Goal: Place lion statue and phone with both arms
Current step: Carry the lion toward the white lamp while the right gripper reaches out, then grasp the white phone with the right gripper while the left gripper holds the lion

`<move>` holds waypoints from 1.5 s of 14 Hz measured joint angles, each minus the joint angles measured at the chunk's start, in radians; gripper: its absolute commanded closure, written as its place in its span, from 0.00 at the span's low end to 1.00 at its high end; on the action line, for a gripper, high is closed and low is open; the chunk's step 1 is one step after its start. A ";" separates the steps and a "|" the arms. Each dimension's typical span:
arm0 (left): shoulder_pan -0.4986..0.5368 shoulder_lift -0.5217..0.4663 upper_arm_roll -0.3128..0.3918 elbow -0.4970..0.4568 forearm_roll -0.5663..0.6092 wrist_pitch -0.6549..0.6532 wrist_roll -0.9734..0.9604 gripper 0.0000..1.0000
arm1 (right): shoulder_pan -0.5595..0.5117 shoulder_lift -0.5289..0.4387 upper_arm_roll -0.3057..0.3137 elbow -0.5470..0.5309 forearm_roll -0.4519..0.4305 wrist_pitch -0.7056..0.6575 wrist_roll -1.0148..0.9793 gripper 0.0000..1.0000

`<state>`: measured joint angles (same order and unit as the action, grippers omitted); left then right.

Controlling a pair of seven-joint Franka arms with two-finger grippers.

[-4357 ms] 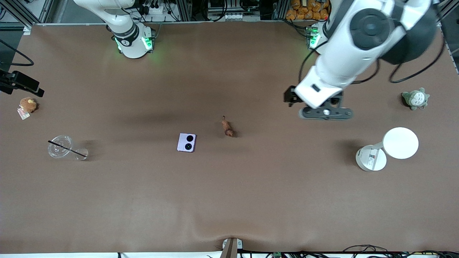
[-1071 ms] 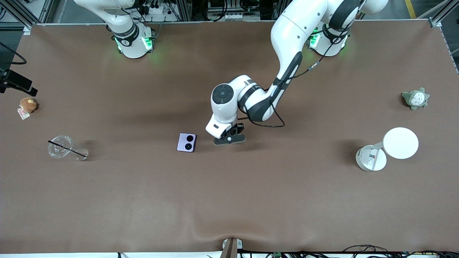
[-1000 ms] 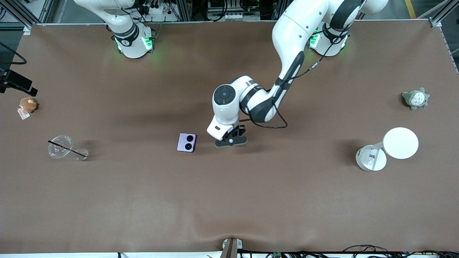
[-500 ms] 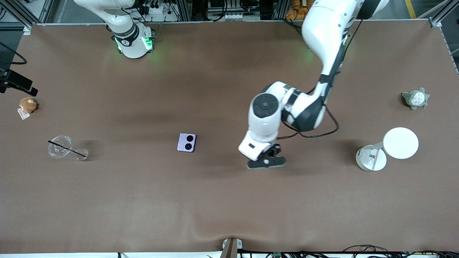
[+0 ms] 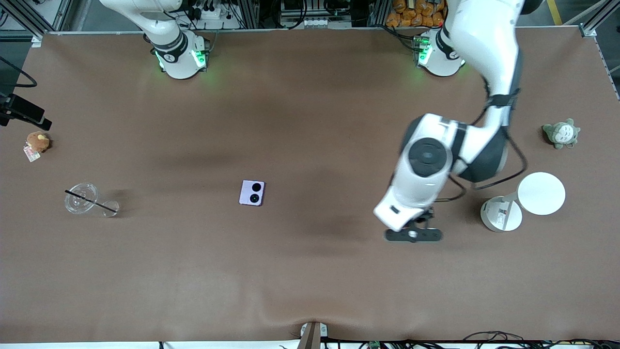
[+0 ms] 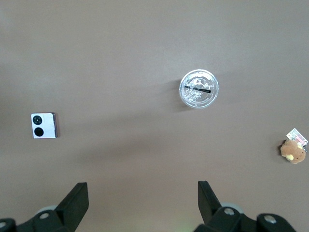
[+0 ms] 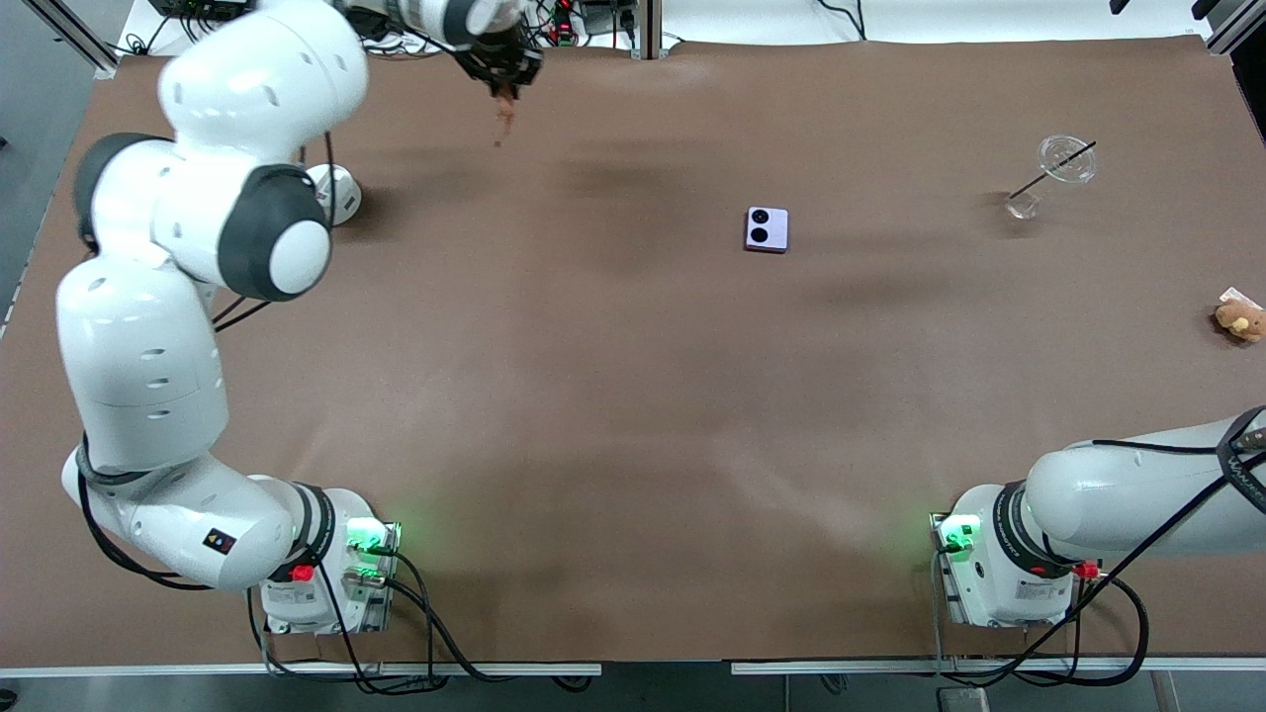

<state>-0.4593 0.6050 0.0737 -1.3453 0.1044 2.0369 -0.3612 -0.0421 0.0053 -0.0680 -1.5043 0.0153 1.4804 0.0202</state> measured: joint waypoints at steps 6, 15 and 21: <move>0.157 -0.086 0.000 -0.179 -0.007 0.019 0.277 1.00 | 0.012 0.016 0.012 -0.001 0.001 0.002 0.000 0.00; 0.270 -0.102 -0.001 -0.477 -0.007 0.308 0.440 1.00 | 0.064 0.128 0.017 -0.006 0.090 0.104 0.001 0.00; 0.310 -0.062 -0.001 -0.532 -0.007 0.455 0.457 1.00 | 0.186 0.327 0.020 -0.013 0.125 0.294 0.015 0.00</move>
<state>-0.1496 0.5430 0.0727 -1.8773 0.0971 2.4918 0.0954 0.1439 0.3324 -0.0477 -1.5176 0.1404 1.7739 0.0350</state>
